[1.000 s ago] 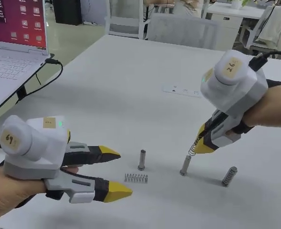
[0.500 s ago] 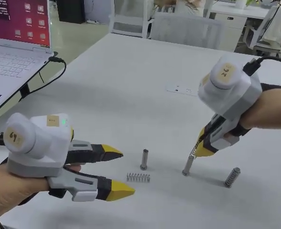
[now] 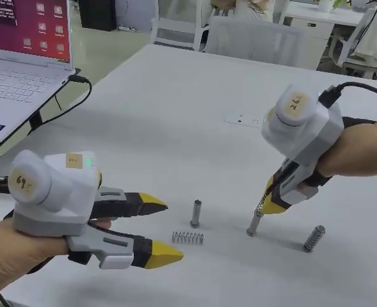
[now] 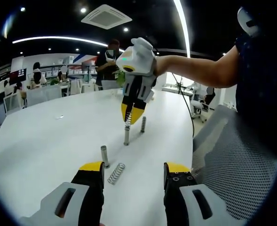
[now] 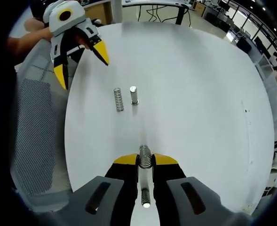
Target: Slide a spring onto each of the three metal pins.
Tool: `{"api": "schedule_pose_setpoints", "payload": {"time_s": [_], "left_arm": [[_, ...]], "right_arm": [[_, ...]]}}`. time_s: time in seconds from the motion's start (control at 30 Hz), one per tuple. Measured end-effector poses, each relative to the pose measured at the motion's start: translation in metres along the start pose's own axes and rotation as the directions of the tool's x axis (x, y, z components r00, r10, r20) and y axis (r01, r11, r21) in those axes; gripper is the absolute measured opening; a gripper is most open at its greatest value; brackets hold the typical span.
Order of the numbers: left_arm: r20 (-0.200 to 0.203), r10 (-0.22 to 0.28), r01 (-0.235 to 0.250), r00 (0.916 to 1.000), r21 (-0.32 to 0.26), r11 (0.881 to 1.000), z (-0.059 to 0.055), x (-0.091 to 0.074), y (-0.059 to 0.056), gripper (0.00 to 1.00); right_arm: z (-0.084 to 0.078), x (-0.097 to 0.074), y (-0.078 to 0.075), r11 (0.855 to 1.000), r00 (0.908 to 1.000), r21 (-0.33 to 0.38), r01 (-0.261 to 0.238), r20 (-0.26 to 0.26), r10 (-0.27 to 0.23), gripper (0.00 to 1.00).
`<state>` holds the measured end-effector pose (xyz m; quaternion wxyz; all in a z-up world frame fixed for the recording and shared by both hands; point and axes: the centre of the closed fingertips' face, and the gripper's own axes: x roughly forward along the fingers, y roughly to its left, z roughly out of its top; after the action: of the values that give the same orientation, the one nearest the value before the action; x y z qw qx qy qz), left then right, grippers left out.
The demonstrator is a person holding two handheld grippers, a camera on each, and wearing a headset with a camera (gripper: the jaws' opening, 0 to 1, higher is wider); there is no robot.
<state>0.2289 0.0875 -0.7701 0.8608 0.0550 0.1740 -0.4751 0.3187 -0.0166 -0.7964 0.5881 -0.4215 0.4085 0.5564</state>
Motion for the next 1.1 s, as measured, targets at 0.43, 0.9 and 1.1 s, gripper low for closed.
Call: {"api": "schedule_pose_setpoints", "payload": {"time_s": [0.43, 0.9, 1.1], "left_arm": [[-0.004, 0.002, -0.002, 1.0000, -0.001, 1.000, -0.001, 0.000, 0.001, 0.45], [-0.008, 0.006, -0.006, 1.0000, 0.000, 1.000, -0.001, -0.002, 0.000, 0.44], [-0.008, 0.008, -0.008, 0.9999, -0.002, 1.000, -0.002, -0.002, 0.000, 0.44]], "right_arm": [[-0.004, 0.019, 0.003, 1.000, 0.9994, 0.002, -0.015, -0.030, 0.015, 0.09], [-0.008, 0.032, 0.001, 0.999, 0.9990, 0.026, -0.023, -0.038, 0.024, 0.09], [-0.010, 0.037, 0.002, 0.999, 0.9988, 0.032, -0.024, -0.041, 0.025, 0.09]]}}
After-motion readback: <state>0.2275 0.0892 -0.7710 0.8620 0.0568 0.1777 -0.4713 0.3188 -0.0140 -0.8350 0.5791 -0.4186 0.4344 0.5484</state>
